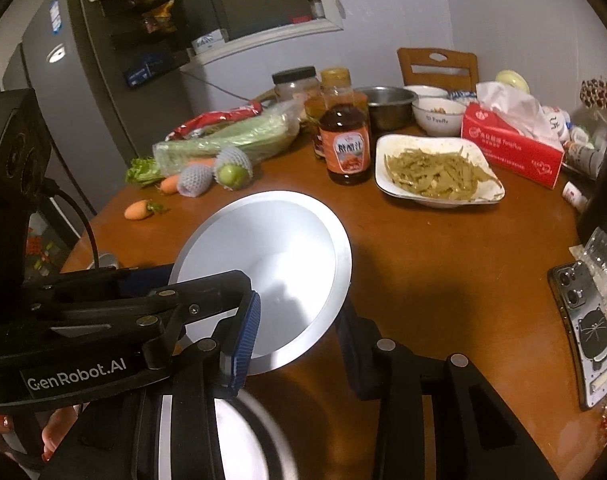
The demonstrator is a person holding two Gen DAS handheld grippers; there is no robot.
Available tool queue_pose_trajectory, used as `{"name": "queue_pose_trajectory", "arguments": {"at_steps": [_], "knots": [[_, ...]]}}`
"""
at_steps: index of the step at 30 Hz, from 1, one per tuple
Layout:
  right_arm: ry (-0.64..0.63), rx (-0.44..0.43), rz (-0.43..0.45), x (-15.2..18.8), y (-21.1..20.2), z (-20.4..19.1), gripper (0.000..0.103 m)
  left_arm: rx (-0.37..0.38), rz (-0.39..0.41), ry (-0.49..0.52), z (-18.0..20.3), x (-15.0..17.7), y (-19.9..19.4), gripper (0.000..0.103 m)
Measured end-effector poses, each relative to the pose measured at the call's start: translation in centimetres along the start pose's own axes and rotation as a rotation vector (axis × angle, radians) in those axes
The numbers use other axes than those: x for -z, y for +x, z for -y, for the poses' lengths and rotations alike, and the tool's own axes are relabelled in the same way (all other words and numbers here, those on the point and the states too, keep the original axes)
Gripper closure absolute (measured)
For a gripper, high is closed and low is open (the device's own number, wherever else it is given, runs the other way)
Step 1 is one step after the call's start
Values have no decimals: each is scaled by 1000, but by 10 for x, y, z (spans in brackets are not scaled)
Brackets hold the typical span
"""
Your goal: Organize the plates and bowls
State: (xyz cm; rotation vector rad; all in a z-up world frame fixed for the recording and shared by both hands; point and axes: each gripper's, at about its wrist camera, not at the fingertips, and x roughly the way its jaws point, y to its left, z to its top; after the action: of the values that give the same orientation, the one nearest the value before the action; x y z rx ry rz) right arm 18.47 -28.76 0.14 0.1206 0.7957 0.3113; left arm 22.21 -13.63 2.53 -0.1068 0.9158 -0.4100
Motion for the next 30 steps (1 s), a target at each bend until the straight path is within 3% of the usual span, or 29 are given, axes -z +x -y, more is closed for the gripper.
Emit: {"name": "queue_pose_trajectory", "arguments": {"at_steps": [30], "knots": [[-67, -24, 99, 35, -76, -51, 64, -39, 109, 40, 17, 51, -85, 58]]}}
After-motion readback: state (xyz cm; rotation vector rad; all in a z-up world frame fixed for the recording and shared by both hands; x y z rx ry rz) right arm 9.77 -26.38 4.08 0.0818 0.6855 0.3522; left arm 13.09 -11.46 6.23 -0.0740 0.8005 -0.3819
